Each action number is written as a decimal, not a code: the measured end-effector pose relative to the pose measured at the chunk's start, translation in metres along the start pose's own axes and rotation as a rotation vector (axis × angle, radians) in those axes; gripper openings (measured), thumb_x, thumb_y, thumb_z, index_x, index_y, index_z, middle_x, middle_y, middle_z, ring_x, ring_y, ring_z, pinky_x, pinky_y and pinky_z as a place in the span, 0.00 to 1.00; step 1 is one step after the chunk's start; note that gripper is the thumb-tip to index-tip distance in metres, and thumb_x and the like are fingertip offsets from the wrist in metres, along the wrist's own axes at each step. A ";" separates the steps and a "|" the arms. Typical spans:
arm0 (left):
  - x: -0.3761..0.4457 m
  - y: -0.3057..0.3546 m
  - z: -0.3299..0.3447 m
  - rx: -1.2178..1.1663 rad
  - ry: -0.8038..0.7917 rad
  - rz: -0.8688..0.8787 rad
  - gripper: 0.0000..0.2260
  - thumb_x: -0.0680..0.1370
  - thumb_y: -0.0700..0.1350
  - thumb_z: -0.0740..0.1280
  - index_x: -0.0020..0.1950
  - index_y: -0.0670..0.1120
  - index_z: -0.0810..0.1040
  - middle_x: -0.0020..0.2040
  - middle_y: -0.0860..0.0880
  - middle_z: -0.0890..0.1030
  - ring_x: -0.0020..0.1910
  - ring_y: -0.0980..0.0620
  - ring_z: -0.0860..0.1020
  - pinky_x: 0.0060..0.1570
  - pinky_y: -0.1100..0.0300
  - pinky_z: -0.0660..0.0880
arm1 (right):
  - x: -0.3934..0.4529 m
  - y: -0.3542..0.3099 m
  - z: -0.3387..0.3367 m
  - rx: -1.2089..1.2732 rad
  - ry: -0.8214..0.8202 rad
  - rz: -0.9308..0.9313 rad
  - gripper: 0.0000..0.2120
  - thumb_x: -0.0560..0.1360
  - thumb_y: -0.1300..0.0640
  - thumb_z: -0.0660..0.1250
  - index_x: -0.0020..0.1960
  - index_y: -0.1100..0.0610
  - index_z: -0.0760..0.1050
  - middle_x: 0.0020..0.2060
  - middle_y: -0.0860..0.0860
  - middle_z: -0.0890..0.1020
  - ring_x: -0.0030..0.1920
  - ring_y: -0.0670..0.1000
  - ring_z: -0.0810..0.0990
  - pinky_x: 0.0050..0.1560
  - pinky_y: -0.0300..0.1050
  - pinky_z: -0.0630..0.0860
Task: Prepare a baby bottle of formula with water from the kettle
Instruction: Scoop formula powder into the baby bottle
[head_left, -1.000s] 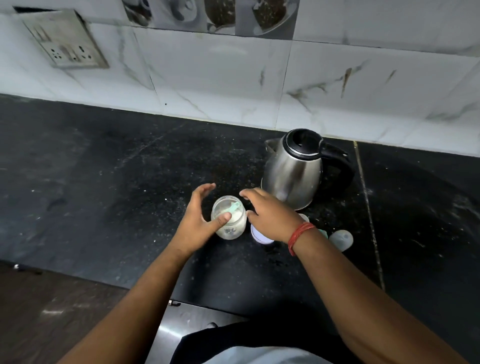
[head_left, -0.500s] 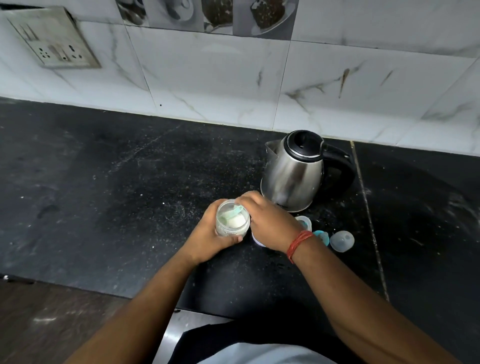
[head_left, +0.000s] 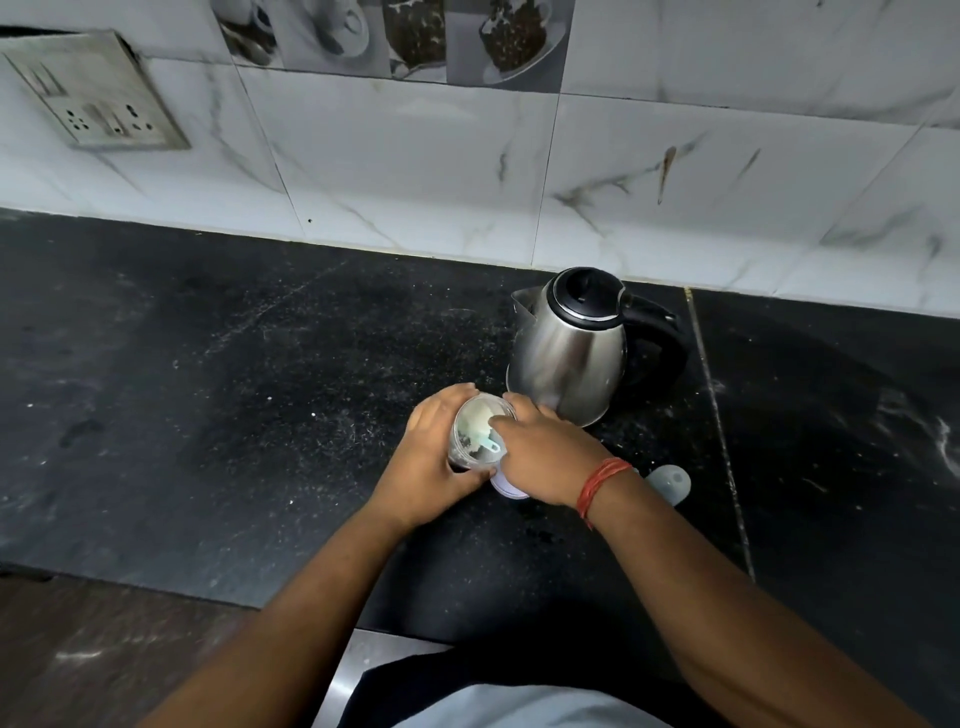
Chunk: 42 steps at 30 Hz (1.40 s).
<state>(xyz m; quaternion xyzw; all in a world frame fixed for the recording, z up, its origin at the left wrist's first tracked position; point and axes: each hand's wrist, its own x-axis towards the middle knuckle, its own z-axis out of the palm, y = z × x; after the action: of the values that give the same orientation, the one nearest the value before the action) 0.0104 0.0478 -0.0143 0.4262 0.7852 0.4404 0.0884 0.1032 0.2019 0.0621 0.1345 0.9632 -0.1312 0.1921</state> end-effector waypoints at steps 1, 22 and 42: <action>0.000 0.000 0.001 0.018 0.011 0.014 0.39 0.70 0.50 0.81 0.77 0.51 0.66 0.74 0.61 0.66 0.74 0.63 0.61 0.72 0.72 0.56 | -0.002 0.001 -0.003 0.046 -0.017 0.015 0.25 0.80 0.52 0.61 0.76 0.53 0.65 0.81 0.55 0.52 0.78 0.61 0.57 0.75 0.59 0.62; 0.000 0.026 0.014 0.144 0.158 0.127 0.37 0.71 0.50 0.79 0.76 0.45 0.67 0.76 0.48 0.68 0.75 0.47 0.66 0.76 0.57 0.62 | -0.038 -0.007 -0.024 -0.144 0.224 -0.160 0.16 0.77 0.54 0.65 0.64 0.52 0.78 0.61 0.49 0.76 0.51 0.59 0.82 0.43 0.48 0.72; -0.004 0.024 0.006 0.154 0.196 0.143 0.36 0.71 0.51 0.79 0.75 0.44 0.69 0.75 0.48 0.70 0.75 0.47 0.67 0.76 0.59 0.60 | -0.031 -0.009 -0.029 -0.114 0.227 -0.146 0.13 0.77 0.56 0.63 0.59 0.56 0.80 0.55 0.53 0.80 0.53 0.58 0.80 0.43 0.46 0.68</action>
<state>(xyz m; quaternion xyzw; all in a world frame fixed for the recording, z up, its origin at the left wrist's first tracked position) 0.0304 0.0543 -0.0011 0.4415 0.7892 0.4237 -0.0533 0.1184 0.1957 0.1025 0.0671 0.9919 -0.0736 0.0795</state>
